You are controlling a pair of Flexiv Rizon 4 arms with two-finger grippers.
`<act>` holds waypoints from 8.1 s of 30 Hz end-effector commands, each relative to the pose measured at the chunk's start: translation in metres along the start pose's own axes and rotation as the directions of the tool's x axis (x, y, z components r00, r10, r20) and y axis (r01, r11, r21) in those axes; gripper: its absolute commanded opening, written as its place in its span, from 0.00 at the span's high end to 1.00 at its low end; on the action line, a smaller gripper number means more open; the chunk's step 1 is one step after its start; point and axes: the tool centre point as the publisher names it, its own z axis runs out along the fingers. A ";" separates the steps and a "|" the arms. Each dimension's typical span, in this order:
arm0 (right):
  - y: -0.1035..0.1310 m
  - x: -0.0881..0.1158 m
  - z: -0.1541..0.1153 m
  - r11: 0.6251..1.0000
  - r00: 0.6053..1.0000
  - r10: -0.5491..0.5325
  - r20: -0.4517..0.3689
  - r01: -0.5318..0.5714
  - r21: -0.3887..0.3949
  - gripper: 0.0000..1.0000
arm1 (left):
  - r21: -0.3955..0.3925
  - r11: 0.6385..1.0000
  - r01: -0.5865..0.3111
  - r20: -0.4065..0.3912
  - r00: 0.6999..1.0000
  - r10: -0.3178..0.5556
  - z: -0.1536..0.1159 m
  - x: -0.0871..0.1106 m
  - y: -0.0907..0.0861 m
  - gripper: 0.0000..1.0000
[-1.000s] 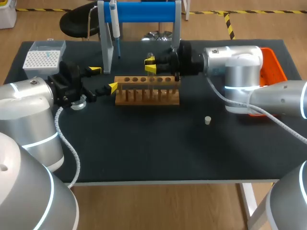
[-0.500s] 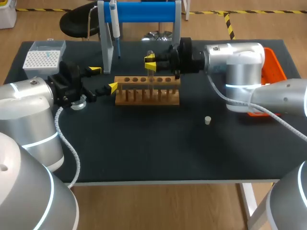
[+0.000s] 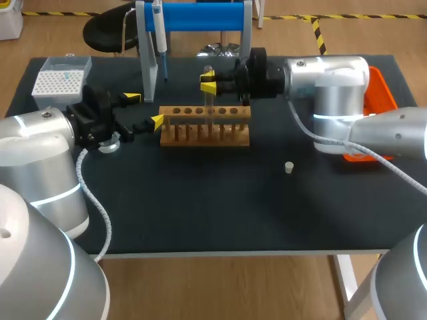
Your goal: Invert the test tube, pick up the pipette, mount the tip to pipette, aspirate from beaker and dispense into the tube, eject the tip, return the pipette, and cap with the stopper.
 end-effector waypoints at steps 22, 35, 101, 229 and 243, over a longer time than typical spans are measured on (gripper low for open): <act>0.029 0.010 -0.006 1.000 1.000 -0.008 0.024 0.008 -0.009 1.00 | -0.001 1.000 -0.001 0.002 1.000 0.001 0.001 0.001 0.000 0.00; 0.037 0.028 -0.021 1.000 0.999 -0.019 0.040 0.019 -0.007 1.00 | -0.001 1.000 -0.001 0.002 1.000 0.001 0.001 0.001 0.000 0.00; 0.041 0.034 -0.050 -0.124 -0.123 0.992 0.034 -0.992 0.032 1.00 | -0.001 1.000 -0.001 0.002 1.000 0.001 0.001 0.001 0.000 0.00; 0.037 0.036 -0.059 0.019 0.019 1.000 -0.005 -0.999 -0.028 1.00 | 0.492 -0.173 -0.853 0.295 -0.024 0.955 0.036 0.051 -0.035 0.00; 0.037 0.036 -0.059 0.019 0.019 1.000 -0.005 -0.999 -0.028 1.00 | 0.518 -0.247 -0.819 0.322 -0.081 0.943 0.062 0.076 -0.048 0.00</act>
